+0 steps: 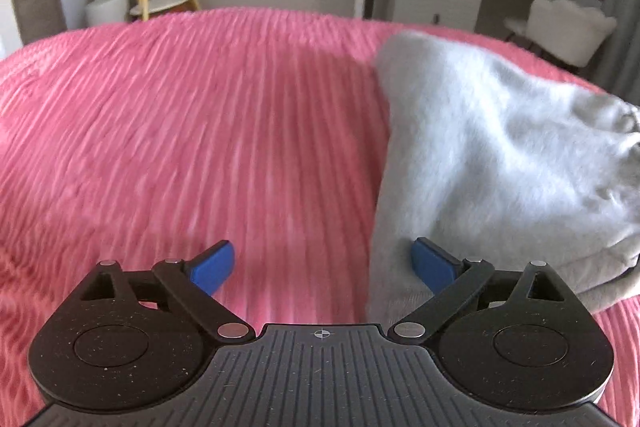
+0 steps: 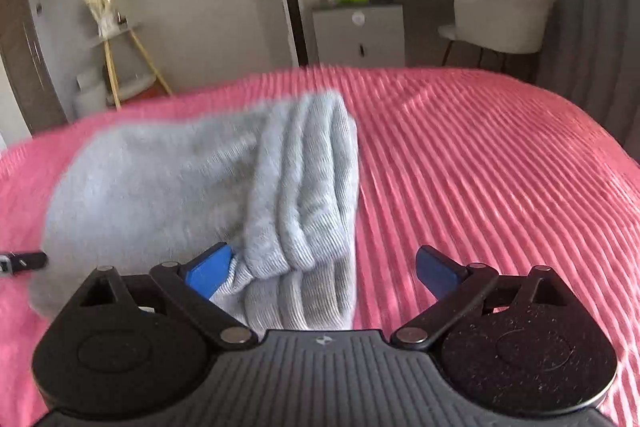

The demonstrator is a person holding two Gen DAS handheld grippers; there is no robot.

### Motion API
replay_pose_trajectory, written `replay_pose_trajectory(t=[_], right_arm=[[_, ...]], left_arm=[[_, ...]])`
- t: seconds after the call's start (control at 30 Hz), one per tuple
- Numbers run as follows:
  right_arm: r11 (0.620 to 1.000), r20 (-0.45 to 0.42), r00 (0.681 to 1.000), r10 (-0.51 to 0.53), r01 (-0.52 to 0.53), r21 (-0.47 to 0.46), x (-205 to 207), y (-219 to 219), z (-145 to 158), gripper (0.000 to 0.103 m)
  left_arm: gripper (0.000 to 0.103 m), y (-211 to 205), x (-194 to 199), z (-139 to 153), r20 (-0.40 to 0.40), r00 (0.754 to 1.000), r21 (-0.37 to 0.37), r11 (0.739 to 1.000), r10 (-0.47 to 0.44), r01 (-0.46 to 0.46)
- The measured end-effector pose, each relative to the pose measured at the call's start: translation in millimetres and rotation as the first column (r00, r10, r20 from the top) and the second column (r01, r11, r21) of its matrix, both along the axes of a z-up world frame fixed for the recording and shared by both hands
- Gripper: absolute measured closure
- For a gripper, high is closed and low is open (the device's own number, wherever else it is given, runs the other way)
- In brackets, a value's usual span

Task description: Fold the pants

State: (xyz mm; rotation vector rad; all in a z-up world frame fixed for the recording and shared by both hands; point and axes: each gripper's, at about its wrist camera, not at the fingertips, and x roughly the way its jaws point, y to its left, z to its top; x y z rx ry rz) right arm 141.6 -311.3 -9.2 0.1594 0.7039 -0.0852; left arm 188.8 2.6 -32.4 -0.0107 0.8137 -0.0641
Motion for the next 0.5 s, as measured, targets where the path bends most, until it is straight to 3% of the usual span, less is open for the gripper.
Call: replay_pose_trajectory(t=[0.13, 0.23, 0.3, 0.4, 0.5], right_arm=[[0.996, 0.000, 0.997, -0.073, 0.073, 0.049, -8.4, -3.2, 15.3, 0.006], [0.988, -0.004, 0.988, -0.153, 0.153, 0.004, -21.2, 1.0, 26.0, 0.006], [0.989, -0.032, 0.989, -0.145, 0.145, 0.005, -39.9, 9.2, 25.7, 0.006], [0.995, -0.079, 0.992, -0.100, 0.101, 0.006, -75.4, 29.8, 17.7, 0.006], [0.990, -0.118, 0.984, -0.136, 0.129, -0.061, -110.1, 55.4, 8.2, 0.006]], left_arm=[[0.005, 8.1, -22.6, 6.7, -0.040, 0.998, -0.028, 0.999, 0.042, -0.044], [0.005, 8.9, -47.1, 6.8, -0.103, 0.993, -0.064, 0.996, 0.053, -0.060], [0.005, 1.8, -70.8, 6.8, -0.142, 0.989, -0.092, 0.995, 0.034, -0.047], [0.005, -16.3, -110.3, 9.0, -0.136, 0.990, -0.121, 0.993, -0.034, 0.017], [0.004, -30.7, -139.9, 10.2, -0.134, 0.987, -0.154, 0.986, -0.088, 0.067]])
